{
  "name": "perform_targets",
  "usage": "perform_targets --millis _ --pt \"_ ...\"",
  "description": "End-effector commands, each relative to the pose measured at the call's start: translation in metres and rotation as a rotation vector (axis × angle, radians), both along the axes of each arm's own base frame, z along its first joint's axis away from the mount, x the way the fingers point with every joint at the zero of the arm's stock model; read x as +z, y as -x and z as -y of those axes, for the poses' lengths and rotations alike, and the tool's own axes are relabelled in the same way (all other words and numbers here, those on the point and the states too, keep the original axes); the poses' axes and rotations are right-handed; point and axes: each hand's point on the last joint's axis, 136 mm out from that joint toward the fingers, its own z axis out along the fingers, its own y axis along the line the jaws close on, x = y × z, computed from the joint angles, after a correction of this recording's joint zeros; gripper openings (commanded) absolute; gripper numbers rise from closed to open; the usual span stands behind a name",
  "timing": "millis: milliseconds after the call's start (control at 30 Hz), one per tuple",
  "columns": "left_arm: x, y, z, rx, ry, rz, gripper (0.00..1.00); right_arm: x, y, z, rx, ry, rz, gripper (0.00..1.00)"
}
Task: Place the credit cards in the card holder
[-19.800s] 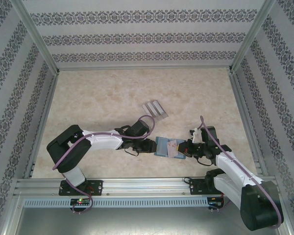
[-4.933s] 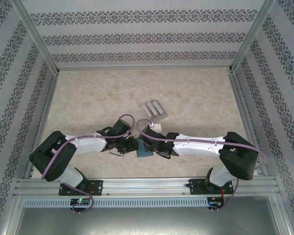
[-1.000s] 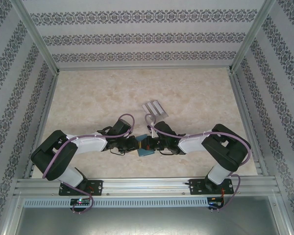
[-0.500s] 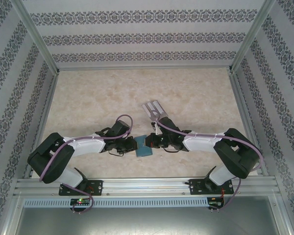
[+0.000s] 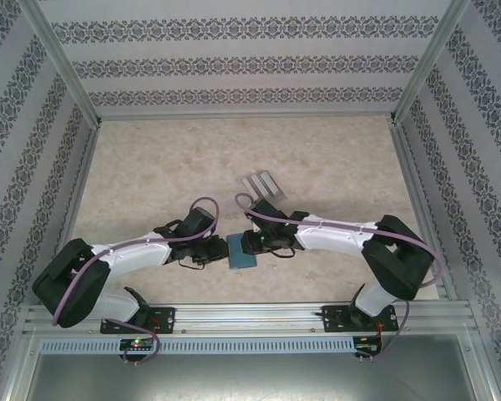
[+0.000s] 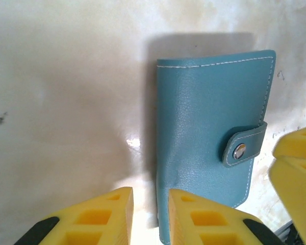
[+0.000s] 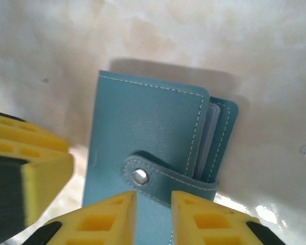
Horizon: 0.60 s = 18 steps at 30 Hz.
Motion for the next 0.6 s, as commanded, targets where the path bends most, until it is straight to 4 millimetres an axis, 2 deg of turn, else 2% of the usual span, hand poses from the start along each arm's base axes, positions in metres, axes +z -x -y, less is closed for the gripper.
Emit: perform_targets --millis 0,167,333,433,567 --pt "-0.006 0.003 -0.013 0.009 -0.048 -0.019 0.26 -0.013 -0.002 0.015 0.010 0.169 0.017 0.26" --pt "-0.012 0.003 -0.014 0.015 -0.056 -0.036 0.28 -0.029 -0.006 0.028 0.001 0.309 0.015 0.32" --pt "-0.013 0.001 -0.014 0.012 -0.055 -0.041 0.30 -0.035 -0.005 0.031 0.007 0.353 -0.007 0.36" --pt "-0.012 0.000 -0.016 0.016 -0.057 -0.039 0.30 -0.028 -0.007 0.030 0.010 0.356 0.003 0.36" --pt "-0.010 -0.003 -0.021 0.032 -0.062 -0.045 0.30 -0.003 -0.012 0.025 0.002 0.305 0.048 0.36"
